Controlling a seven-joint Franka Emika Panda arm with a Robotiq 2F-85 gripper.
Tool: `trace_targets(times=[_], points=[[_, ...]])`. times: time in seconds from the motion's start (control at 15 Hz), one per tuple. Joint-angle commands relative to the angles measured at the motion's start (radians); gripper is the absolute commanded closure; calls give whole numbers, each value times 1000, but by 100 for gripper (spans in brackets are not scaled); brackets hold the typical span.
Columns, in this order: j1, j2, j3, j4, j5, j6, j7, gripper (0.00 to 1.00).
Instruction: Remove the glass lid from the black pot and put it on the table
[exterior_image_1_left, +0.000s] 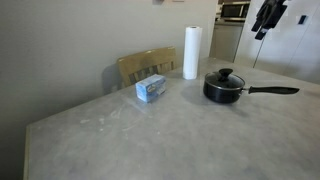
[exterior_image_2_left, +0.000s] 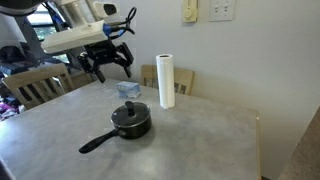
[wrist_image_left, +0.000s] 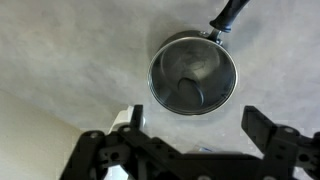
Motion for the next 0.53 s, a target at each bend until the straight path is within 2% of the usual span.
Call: trace_targets(times=[0.0,0.33,0.47], points=[[-14,29,8,27,56,-20,-85,0],[-21,148,4,120,252,-83,-402,0],[-43,209,21,160,268,-90,-476,0]])
